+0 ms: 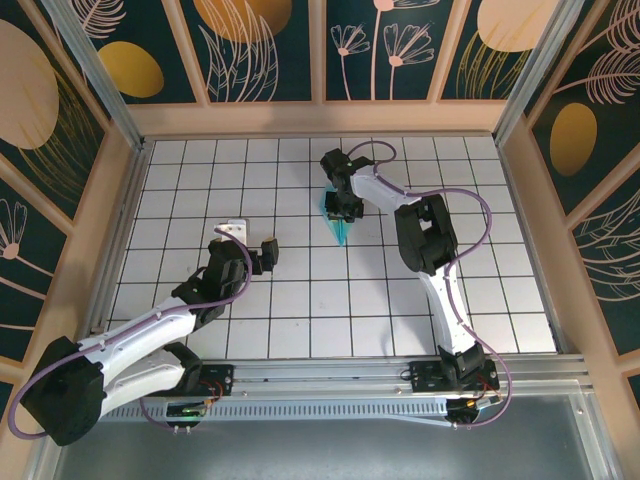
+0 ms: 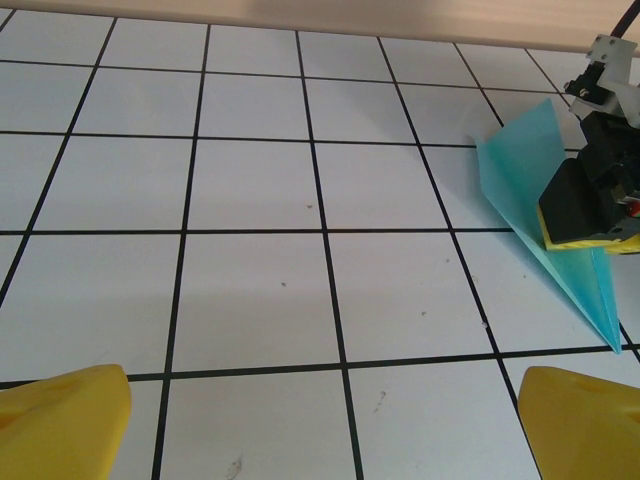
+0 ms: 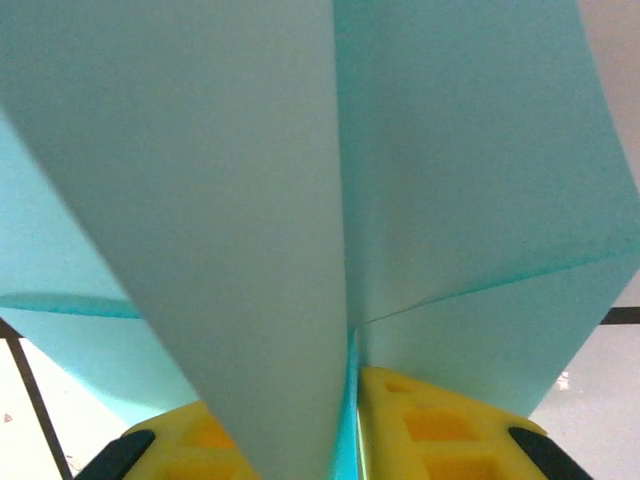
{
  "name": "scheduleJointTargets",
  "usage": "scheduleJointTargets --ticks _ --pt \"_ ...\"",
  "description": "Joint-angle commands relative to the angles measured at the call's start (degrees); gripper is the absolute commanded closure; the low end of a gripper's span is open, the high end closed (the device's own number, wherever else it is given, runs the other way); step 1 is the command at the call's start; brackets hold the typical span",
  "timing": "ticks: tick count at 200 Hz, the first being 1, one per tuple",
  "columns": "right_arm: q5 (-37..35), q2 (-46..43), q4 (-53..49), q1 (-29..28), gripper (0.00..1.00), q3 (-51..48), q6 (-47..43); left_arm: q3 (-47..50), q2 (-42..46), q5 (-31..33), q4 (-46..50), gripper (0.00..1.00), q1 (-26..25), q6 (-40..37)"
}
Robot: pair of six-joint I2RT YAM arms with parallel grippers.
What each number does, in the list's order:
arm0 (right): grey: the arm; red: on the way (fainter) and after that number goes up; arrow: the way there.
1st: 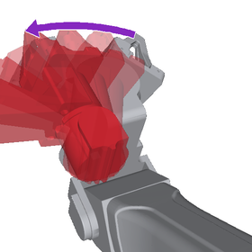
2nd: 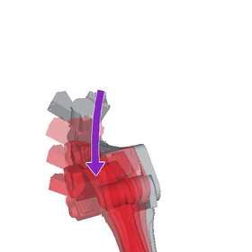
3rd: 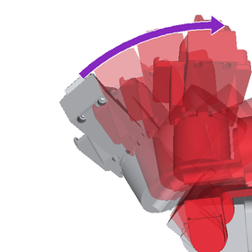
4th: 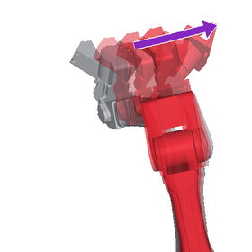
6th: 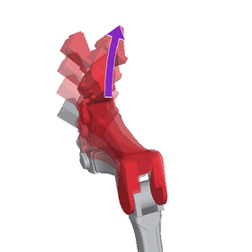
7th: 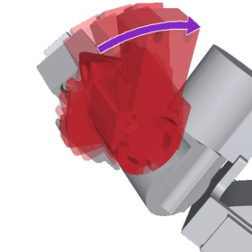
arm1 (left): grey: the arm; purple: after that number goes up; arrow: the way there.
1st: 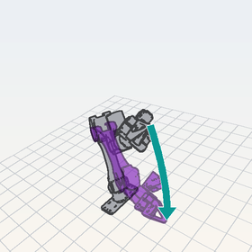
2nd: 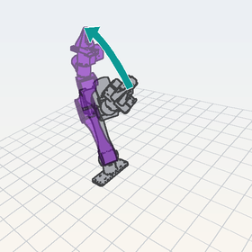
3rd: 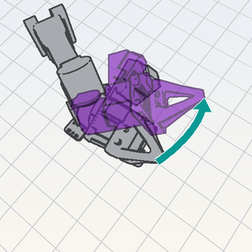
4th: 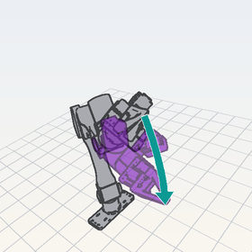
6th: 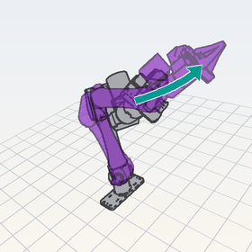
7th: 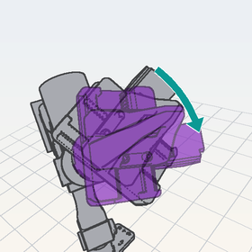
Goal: Fold a paper plane with a square sheet of paper (fold left side to right side)
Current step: Move the paper plane to the top-center of the table.
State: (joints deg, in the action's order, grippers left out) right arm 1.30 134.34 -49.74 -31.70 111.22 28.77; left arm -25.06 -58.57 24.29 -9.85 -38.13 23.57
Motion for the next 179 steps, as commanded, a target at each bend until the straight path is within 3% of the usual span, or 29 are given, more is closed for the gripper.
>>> scheduleJointTargets --ticks 1,40,179 --pt "-2.0 1.36 -0.32 -0.11 0.73 -1.0 0.05 0.36 0.38 0.32 -0.18 0.01 0.51 -0.19" --pt "-3.32 0.57 0.15 -0.52 0.66 -0.91 0.58 0.19 0.34 0.84 0.29 0.01 0.47 0.07" --pt "-2.53 0.51 4.7 -0.79 0.67 0.07 4.85 -0.65 -0.32 0.91 1.41 0.01 0.48 0.34"
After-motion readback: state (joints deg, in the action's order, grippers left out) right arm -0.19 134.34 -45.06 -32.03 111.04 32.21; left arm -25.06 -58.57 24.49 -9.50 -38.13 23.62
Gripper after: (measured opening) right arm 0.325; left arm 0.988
